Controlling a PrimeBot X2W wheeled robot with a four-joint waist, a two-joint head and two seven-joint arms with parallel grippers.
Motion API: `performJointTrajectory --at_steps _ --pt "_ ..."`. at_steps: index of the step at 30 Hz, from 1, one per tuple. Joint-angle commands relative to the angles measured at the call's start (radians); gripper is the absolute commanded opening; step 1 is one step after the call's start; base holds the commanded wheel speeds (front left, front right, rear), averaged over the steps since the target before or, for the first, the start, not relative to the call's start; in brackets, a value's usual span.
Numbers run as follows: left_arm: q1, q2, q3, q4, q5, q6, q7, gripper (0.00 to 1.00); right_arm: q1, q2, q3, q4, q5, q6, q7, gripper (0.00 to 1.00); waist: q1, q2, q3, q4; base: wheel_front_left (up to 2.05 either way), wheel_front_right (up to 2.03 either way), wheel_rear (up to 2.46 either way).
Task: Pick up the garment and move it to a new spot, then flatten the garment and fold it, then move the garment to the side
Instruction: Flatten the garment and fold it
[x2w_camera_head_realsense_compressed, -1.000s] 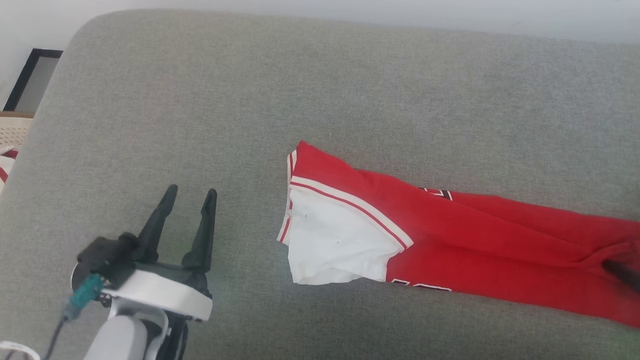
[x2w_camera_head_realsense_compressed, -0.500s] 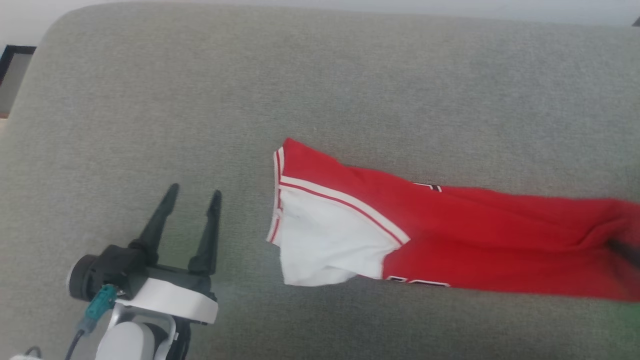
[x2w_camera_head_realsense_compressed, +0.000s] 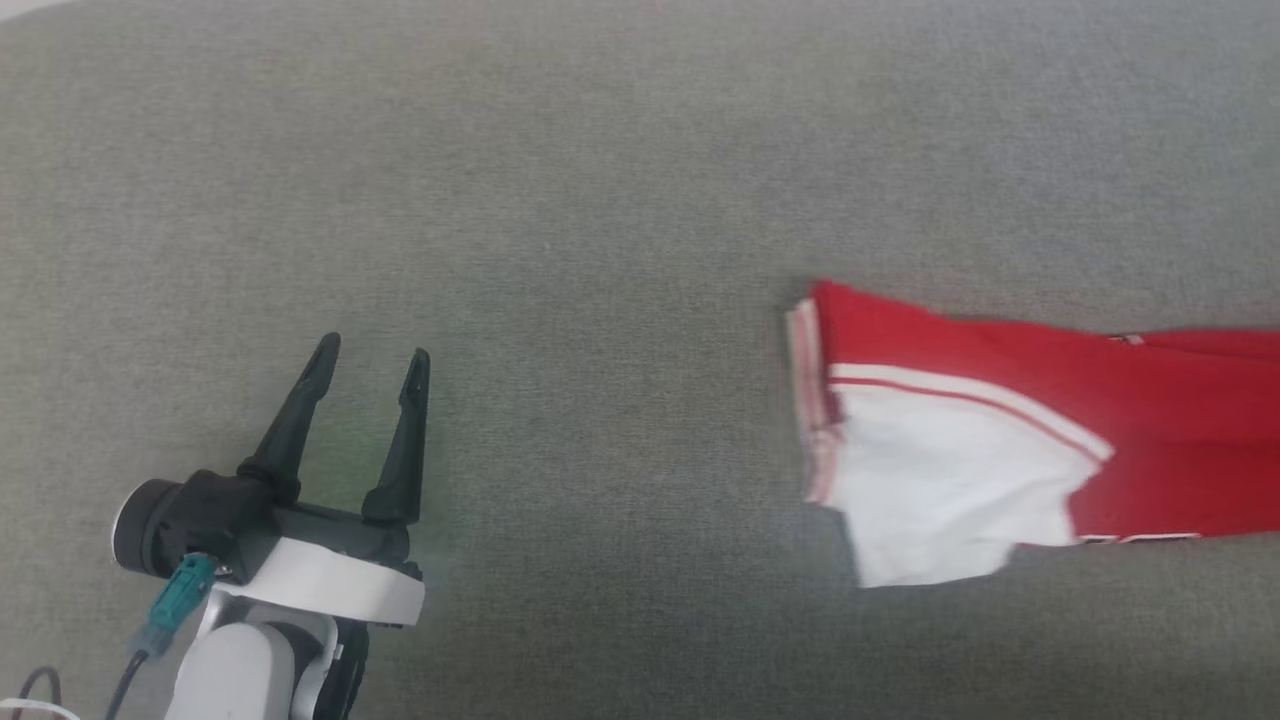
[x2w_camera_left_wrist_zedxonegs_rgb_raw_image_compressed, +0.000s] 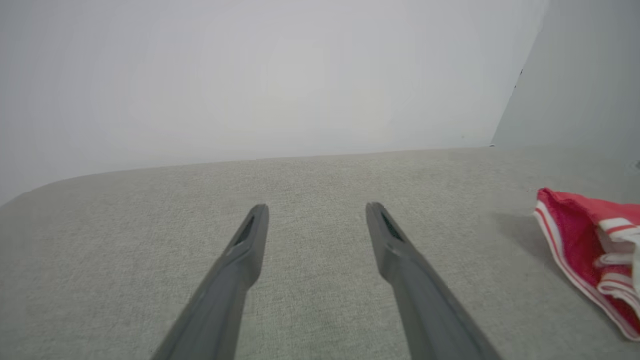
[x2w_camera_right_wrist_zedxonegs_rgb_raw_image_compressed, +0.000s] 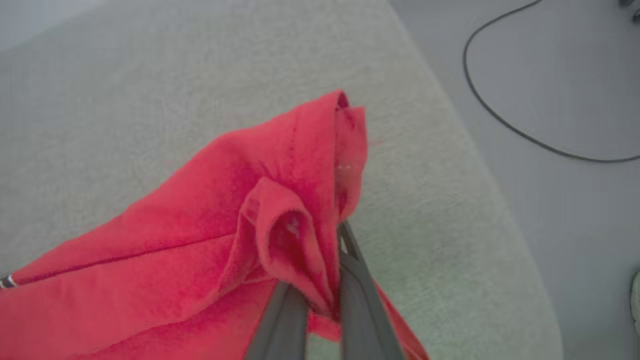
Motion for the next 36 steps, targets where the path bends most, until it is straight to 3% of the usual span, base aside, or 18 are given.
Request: performJointTrajectory --at_steps 1,4,8,17,24,30,36 --pt "-0.013 0.005 0.003 -0.001 0.013 -0.001 -0.004 1.00 -0.011 -0.003 -0.007 0.008 -0.006 -0.001 -0.011 0.00 0.0001 0.0000 0.003 -0.005 0.00 0.00 0.00" --pt "-0.016 0.006 0.001 -0.005 0.017 -0.001 -0.004 1.00 -0.026 -0.015 -0.029 0.039 -0.022 -0.001 -0.031 0.00 0.0001 0.0000 0.000 -0.011 0.00 0.00 0.00" --pt "-0.003 0.001 0.001 -0.001 0.020 -0.001 -0.004 1.00 -0.003 -0.001 0.032 -0.006 0.004 0.000 -0.027 0.00 0.0001 0.0000 -0.018 -0.018 0.00 0.00 0.00" --pt "0.027 -0.021 -0.010 0.021 0.017 -0.001 -0.004 1.00 0.109 0.073 0.284 -0.331 0.097 0.000 0.062 0.00 0.0001 0.0000 -0.075 -0.015 0.00 0.00 0.00" --pt "0.041 -0.030 -0.037 0.030 -0.007 -0.001 -0.004 1.00 0.098 0.123 0.446 -0.518 0.096 0.000 0.134 0.00 0.0001 0.0000 -0.108 0.022 0.00 0.00 0.00" --pt "0.038 -0.034 -0.056 0.043 -0.023 -0.001 -0.004 1.00 0.056 0.170 0.559 -0.565 0.080 0.000 0.170 0.00 0.0001 0.0000 -0.114 0.065 0.00 0.00 0.00" --pt "0.024 -0.033 -0.073 0.052 -0.049 -0.001 -0.004 1.00 0.031 0.189 0.642 -0.527 0.071 0.000 0.172 0.00 0.0001 0.0000 -0.107 0.105 0.00 0.00 0.00"
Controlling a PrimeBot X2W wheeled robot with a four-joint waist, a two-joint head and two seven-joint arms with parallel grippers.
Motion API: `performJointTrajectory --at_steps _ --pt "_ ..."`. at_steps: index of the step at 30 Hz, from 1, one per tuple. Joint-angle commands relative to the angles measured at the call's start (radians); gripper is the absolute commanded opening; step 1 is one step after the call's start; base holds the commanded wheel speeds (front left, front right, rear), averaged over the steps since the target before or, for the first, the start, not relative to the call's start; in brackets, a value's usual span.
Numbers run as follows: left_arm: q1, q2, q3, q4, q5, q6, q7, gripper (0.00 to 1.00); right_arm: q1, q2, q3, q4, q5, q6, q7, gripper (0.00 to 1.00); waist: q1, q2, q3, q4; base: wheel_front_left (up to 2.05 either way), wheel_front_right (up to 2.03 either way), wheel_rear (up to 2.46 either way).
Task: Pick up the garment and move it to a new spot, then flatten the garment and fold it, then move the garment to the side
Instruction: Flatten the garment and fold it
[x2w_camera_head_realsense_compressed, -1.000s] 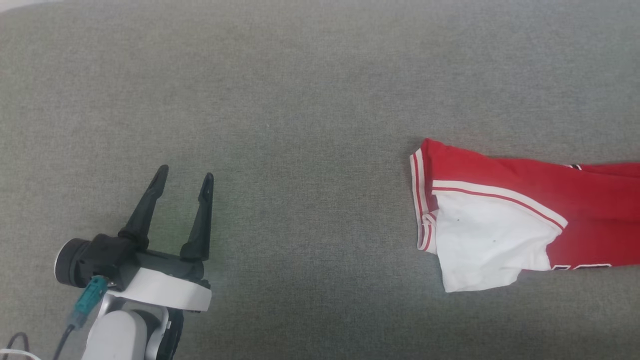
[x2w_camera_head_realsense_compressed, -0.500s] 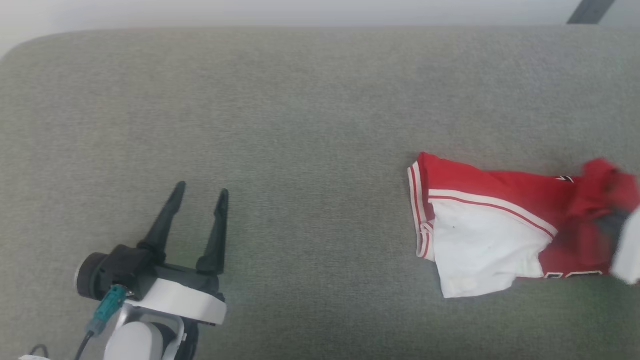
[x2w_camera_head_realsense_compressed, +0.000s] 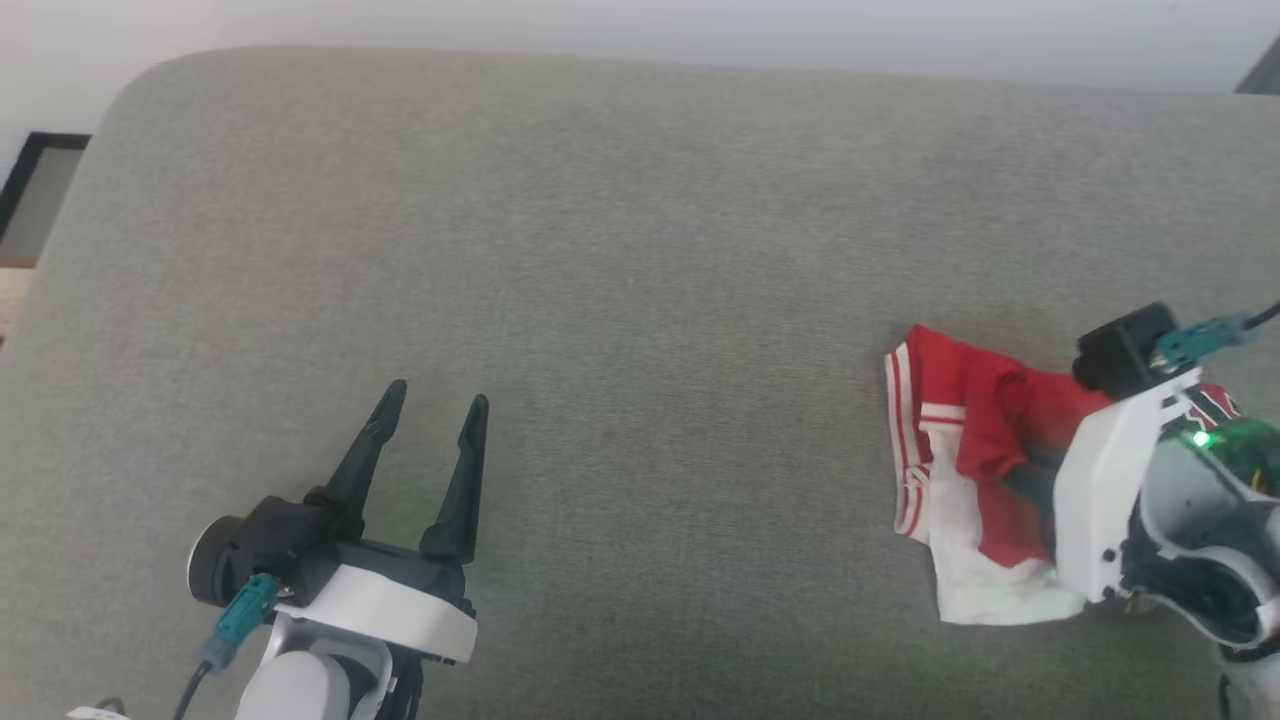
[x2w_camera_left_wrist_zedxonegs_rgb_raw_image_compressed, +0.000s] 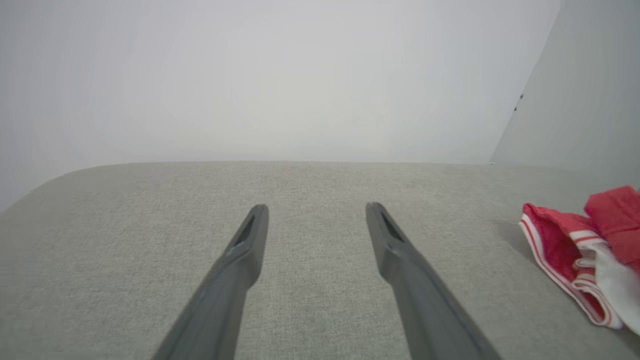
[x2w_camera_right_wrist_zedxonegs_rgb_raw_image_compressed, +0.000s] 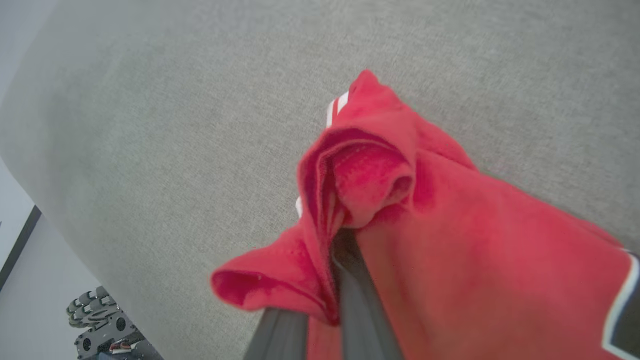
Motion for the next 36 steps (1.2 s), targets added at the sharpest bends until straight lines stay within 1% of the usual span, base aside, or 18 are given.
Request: performJointTrajectory --at_steps 1,6,11,12,13,14,15,22,25,31,36 --pt "-0.008 0.002 0.000 0.001 -0.011 -0.001 -0.004 1.00 -0.009 0.002 0.019 0.021 -0.003 0.000 -0.008 0.00 0.0000 0.0000 0.005 0.016 0.00 0.00 0.00" --pt "-0.014 0.003 -0.003 0.010 -0.010 -0.001 -0.004 1.00 -0.020 -0.006 0.061 0.084 -0.012 0.000 -0.049 0.00 0.0000 0.0000 0.011 0.029 0.00 0.00 0.00" --pt "-0.009 0.008 0.004 0.019 -0.009 -0.001 -0.004 1.00 -0.032 -0.009 0.092 0.118 0.000 0.000 -0.100 0.00 0.0000 0.0000 0.007 0.023 0.00 0.00 0.00" --pt "-0.007 0.012 0.003 0.022 -0.009 -0.001 -0.004 1.00 -0.036 -0.011 0.099 0.119 0.004 0.000 -0.116 0.04 0.0000 0.0000 0.005 0.019 0.00 0.00 0.00" --pt "-0.004 0.013 0.004 0.025 -0.008 -0.001 -0.004 1.00 -0.040 -0.014 0.106 0.116 0.009 0.000 -0.137 0.44 0.0000 0.0000 0.002 0.015 0.00 0.00 0.00" --pt "-0.003 0.015 0.008 0.027 -0.008 -0.001 -0.004 1.00 -0.043 -0.016 0.111 0.113 0.018 0.000 -0.160 0.97 0.0000 0.0000 -0.002 0.009 0.00 0.00 0.00" --pt "-0.001 0.017 0.010 0.029 -0.009 -0.001 -0.004 1.00 -0.040 -0.018 0.108 0.117 0.030 0.000 -0.178 1.00 0.0000 0.0000 -0.006 0.004 0.00 0.00 0.00" --pt "0.020 0.040 0.024 0.042 -0.014 -0.001 -0.004 1.00 -0.044 -0.084 0.112 0.113 0.079 0.000 -0.328 1.00 0.0000 0.0000 -0.046 -0.050 0.00 0.00 0.00" --pt "0.029 0.047 0.011 0.050 -0.014 -0.001 -0.004 1.00 -0.051 -0.107 0.110 0.128 0.099 0.000 -0.417 1.00 0.0000 0.0000 -0.065 -0.074 0.00 0.00 0.00" --pt "0.047 0.055 0.020 0.081 -0.018 -0.001 -0.004 1.00 -0.056 -0.120 0.111 0.252 0.109 0.000 -0.583 1.00 0.0000 0.0000 -0.107 -0.116 0.00 0.00 0.00" --pt "0.073 0.055 0.041 0.098 -0.025 -0.001 -0.004 1.00 -0.048 -0.119 0.131 0.362 0.045 0.000 -0.752 1.00 0.0000 0.0000 -0.149 -0.137 0.00 0.00 0.00"
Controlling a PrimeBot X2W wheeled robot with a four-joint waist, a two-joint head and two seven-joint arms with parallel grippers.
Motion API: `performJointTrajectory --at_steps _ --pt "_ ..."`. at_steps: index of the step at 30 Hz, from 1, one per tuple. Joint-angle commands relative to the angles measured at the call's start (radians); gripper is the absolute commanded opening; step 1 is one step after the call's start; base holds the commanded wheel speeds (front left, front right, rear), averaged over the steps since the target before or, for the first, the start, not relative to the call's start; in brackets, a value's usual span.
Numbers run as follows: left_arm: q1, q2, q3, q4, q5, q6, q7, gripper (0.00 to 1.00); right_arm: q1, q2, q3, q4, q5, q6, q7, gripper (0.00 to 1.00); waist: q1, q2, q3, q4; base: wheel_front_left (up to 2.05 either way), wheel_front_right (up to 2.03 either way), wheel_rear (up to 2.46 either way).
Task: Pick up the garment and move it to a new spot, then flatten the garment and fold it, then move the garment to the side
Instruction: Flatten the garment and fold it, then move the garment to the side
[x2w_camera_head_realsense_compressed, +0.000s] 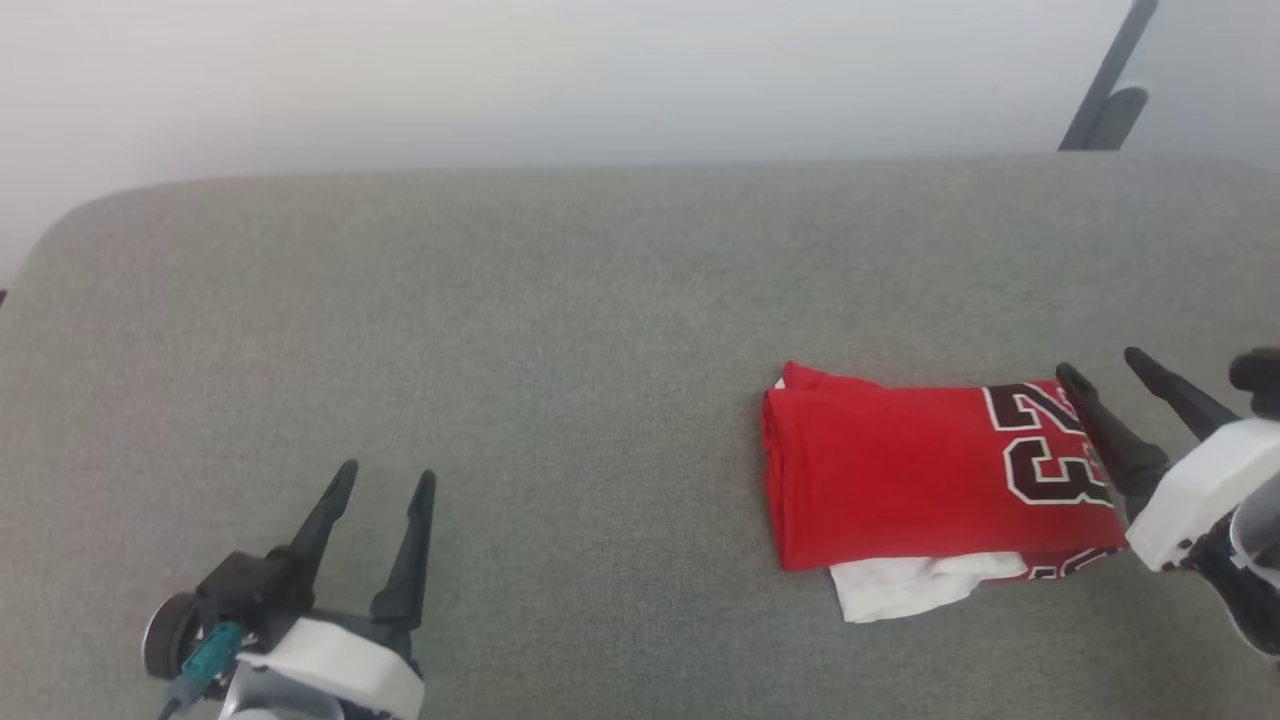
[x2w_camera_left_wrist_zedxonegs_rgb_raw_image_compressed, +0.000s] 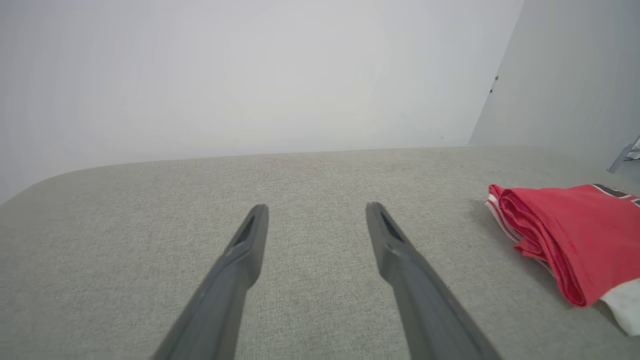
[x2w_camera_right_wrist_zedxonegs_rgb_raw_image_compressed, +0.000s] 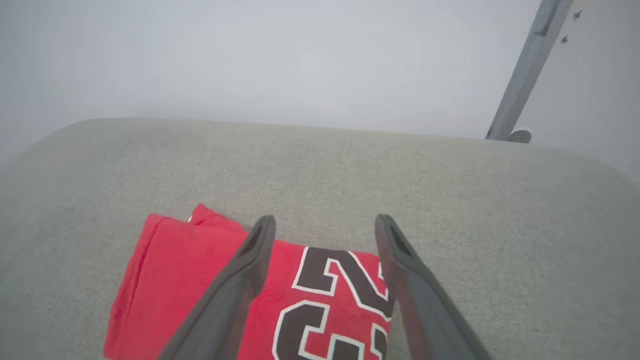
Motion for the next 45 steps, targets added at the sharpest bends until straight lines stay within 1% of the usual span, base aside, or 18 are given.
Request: performJointTrajectory --at_steps 1,5,7,13,17,25,32,36,41,45 --pt "0.025 -0.002 0.023 0.001 -0.012 -0.001 -0.004 1.00 0.019 0.020 -0.002 0.036 -0.017 0.000 -0.078 1.00 0.0000 -0.0001 -0.033 -0.016 0.00 0.00 0.00" --pt "0.059 -0.014 0.057 -0.003 -0.003 -0.001 -0.004 1.00 0.048 0.036 -0.026 0.081 -0.060 0.000 -0.206 1.00 0.0000 -0.0001 -0.061 -0.017 0.00 0.00 0.00" --pt "0.077 -0.019 0.071 -0.007 -0.002 -0.001 -0.004 1.00 0.072 0.045 -0.046 0.094 -0.082 0.000 -0.248 1.00 0.0000 -0.0001 -0.076 -0.015 0.00 0.00 0.00" --pt "0.134 -0.033 0.107 -0.030 -0.010 -0.001 -0.004 1.00 0.150 0.077 -0.115 0.059 -0.149 0.000 -0.296 1.00 0.0000 -0.0001 -0.098 -0.007 0.00 0.00 0.00" --pt "0.162 -0.038 0.125 -0.045 -0.016 -0.001 -0.004 1.00 0.195 0.095 -0.154 0.023 -0.182 0.000 -0.301 1.00 0.0000 -0.0001 -0.103 -0.003 0.00 0.00 0.00" --pt "0.253 -0.061 0.166 -0.120 -0.007 -0.001 -0.004 1.00 0.342 0.137 -0.288 -0.081 -0.239 0.000 -0.301 1.00 0.0000 -0.0001 -0.109 0.012 0.00 0.00 0.00" --pt "0.327 -0.078 0.189 -0.184 -0.002 -0.001 -0.004 1.00 0.428 0.175 -0.379 -0.170 -0.273 0.000 -0.265 1.00 0.0000 -0.0001 -0.114 0.011 0.00 0.00 0.00" --pt "0.325 -0.081 0.187 -0.191 -0.001 -0.001 -0.004 1.00 0.448 0.194 -0.403 -0.203 -0.282 0.000 -0.243 1.00 0.0000 -0.0001 -0.113 0.012 0.00 0.00 0.00" --pt "0.306 -0.083 0.177 -0.190 0.001 -0.001 -0.004 1.00 0.436 0.206 -0.414 -0.219 -0.281 0.000 -0.211 1.00 0.0000 -0.0001 -0.107 0.012 0.00 0.00 0.00" --pt "0.282 -0.087 0.168 -0.191 -0.002 -0.001 -0.004 1.00 0.404 0.198 -0.425 -0.222 -0.268 0.000 -0.159 1.00 0.0000 -0.0001 -0.087 0.017 0.00 0.00 0.00"
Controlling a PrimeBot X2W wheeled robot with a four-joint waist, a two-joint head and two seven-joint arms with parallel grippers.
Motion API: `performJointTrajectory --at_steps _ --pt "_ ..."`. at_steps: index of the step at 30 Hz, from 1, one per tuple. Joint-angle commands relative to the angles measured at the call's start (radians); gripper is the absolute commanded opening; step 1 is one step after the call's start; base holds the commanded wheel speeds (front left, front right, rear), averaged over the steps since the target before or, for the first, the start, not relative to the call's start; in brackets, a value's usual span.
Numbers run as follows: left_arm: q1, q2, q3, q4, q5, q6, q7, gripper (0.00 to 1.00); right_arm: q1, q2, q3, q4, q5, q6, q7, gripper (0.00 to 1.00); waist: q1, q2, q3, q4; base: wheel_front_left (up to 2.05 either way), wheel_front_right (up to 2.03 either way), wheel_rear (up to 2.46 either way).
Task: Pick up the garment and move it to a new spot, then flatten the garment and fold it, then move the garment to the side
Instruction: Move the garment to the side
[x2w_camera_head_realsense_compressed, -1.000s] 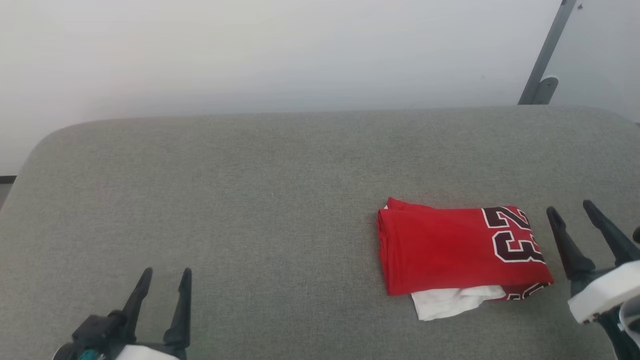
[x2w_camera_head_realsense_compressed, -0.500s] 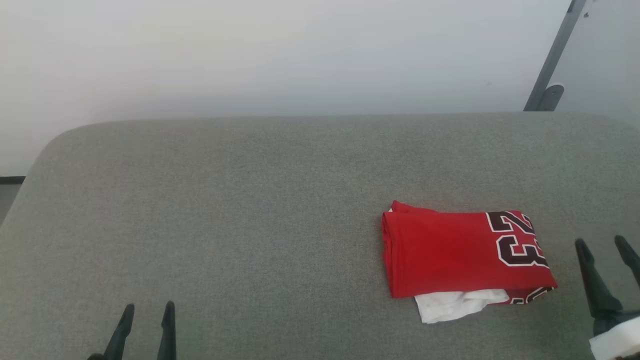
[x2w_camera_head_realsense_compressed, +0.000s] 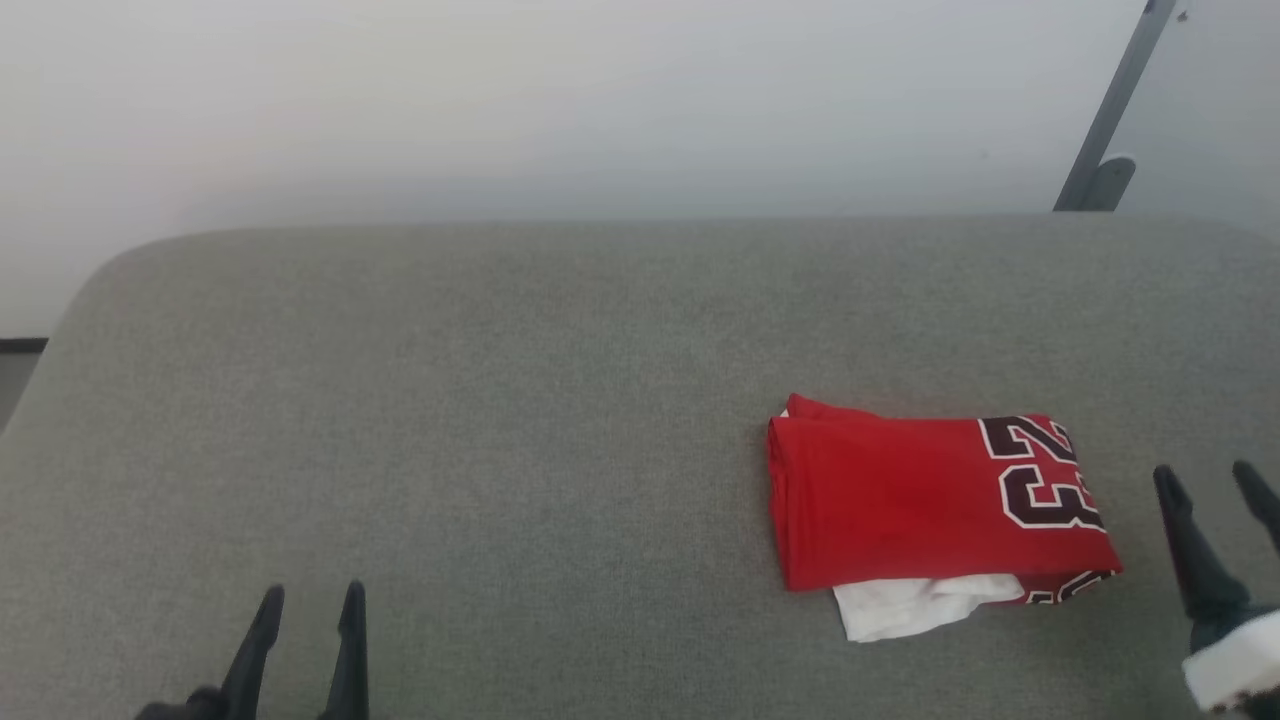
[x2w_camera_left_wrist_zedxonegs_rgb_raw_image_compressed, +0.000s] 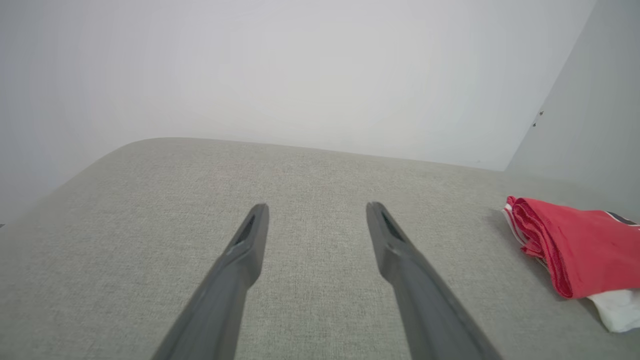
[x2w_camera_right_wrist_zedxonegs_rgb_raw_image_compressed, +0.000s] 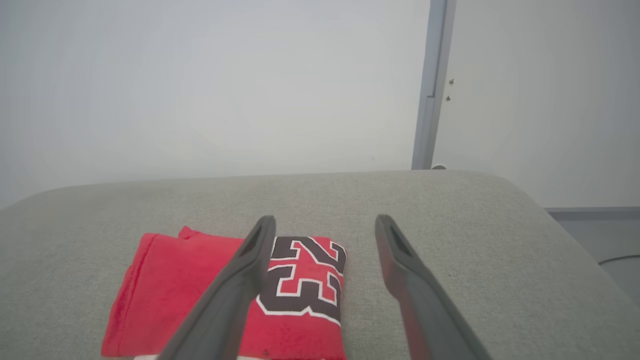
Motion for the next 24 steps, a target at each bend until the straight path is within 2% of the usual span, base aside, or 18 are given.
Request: performJointTrajectory --at_steps 1,5,8,14,15,20,24 --pt "-0.034 0.000 -0.008 -0.003 0.006 -0.001 -0.004 1.00 -0.033 -0.011 -0.009 -0.003 0.006 0.000 0.029 1.00 0.0000 -0.0001 0.022 0.006 0.00 0.00 0.00" --pt "-0.101 0.005 -0.033 0.001 0.003 -0.001 -0.004 1.00 -0.105 -0.048 0.011 0.015 0.014 0.000 0.147 1.00 0.0000 -0.0001 0.082 0.013 0.00 0.00 0.00" --pt "-0.161 0.010 -0.059 0.010 0.001 -0.001 -0.004 1.00 -0.170 -0.097 0.055 0.038 0.010 0.000 0.271 1.00 0.0000 -0.0001 0.137 0.020 0.00 0.00 0.00" --pt "-0.277 0.016 -0.111 0.043 -0.006 -0.001 -0.004 1.00 -0.277 -0.184 0.117 0.069 0.070 0.000 0.527 1.00 0.0000 -0.0001 0.242 0.041 0.00 0.00 0.00" --pt "-0.277 0.016 -0.111 0.043 -0.006 -0.001 -0.004 1.00 -0.277 -0.184 0.117 0.069 0.070 0.000 0.527 1.00 0.0000 -0.0001 0.242 0.041 0.00 0.00 0.00" --pt "-0.354 0.012 -0.142 0.060 -0.011 -0.001 -0.004 1.00 -0.321 -0.212 0.124 0.092 0.149 0.000 0.739 1.00 0.0000 -0.0001 0.316 0.059 0.00 0.00 0.00" --pt "-0.396 0.015 -0.158 0.065 -0.015 -0.001 -0.004 1.00 -0.320 -0.208 0.157 0.079 0.187 0.001 0.852 1.00 0.0000 -0.0001 0.365 0.066 0.00 0.00 0.00"
